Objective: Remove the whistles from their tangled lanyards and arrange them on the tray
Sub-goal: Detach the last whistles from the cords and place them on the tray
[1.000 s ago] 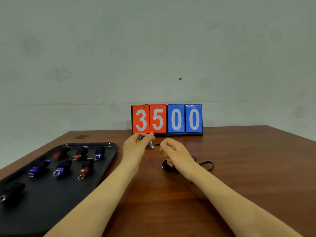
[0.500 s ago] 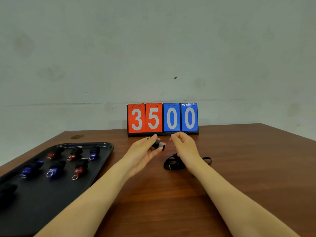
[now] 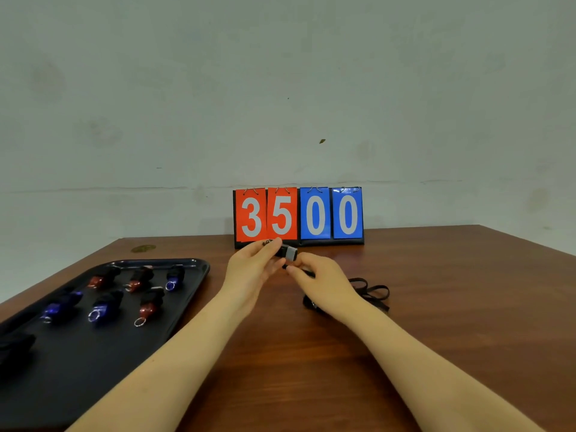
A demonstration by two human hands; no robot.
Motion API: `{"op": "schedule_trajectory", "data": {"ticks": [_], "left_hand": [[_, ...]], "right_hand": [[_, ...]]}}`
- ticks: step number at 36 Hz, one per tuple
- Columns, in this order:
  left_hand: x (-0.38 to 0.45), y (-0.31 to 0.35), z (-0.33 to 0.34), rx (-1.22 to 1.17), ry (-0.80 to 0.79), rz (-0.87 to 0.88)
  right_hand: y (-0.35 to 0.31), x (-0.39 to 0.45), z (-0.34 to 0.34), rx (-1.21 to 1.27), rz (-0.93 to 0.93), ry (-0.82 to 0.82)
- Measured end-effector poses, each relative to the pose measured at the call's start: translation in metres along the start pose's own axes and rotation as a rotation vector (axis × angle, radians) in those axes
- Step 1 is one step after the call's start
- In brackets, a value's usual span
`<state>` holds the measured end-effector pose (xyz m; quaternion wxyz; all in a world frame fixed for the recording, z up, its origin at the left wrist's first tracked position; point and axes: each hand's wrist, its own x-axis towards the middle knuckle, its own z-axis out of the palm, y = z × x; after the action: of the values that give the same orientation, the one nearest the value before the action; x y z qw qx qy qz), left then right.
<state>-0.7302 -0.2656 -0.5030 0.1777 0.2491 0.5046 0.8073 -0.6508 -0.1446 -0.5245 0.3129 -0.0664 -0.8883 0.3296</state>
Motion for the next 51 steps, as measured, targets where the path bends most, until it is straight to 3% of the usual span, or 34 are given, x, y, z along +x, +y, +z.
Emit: {"op": "schedule_trajectory", "data": {"ticks": [2,12,21,28,34,38,45,51], "left_hand": [[0.002,-0.003,-0.001,0.083,0.047,0.023],[0.006,-0.008,-0.001,0.059,0.109,0.062],[0.012,-0.012,-0.008,0.25,0.191,0.127],[0.009,-0.018,-0.006,0.377,0.11,0.147],[0.008,-0.015,-0.003,0.389,0.065,0.141],[0.005,-0.014,0.002,0.413,-0.011,0.105],[0.001,-0.011,0.003,0.044,0.002,0.01],[0.001,-0.005,0.005,-0.215,0.012,-0.069]], "right_hand": [[-0.003,-0.002,0.001,0.008,-0.014,-0.027],[-0.005,-0.002,0.0,0.04,-0.012,-0.037],[-0.011,-0.005,0.003,0.063,-0.045,-0.082],[-0.013,-0.005,0.002,0.169,-0.04,-0.043],[-0.005,0.004,-0.007,0.237,0.063,0.155],[-0.002,0.005,-0.013,0.306,0.099,0.2],[-0.001,0.005,-0.015,0.365,0.128,0.206],[0.004,0.003,-0.003,0.169,0.009,0.092]]}}
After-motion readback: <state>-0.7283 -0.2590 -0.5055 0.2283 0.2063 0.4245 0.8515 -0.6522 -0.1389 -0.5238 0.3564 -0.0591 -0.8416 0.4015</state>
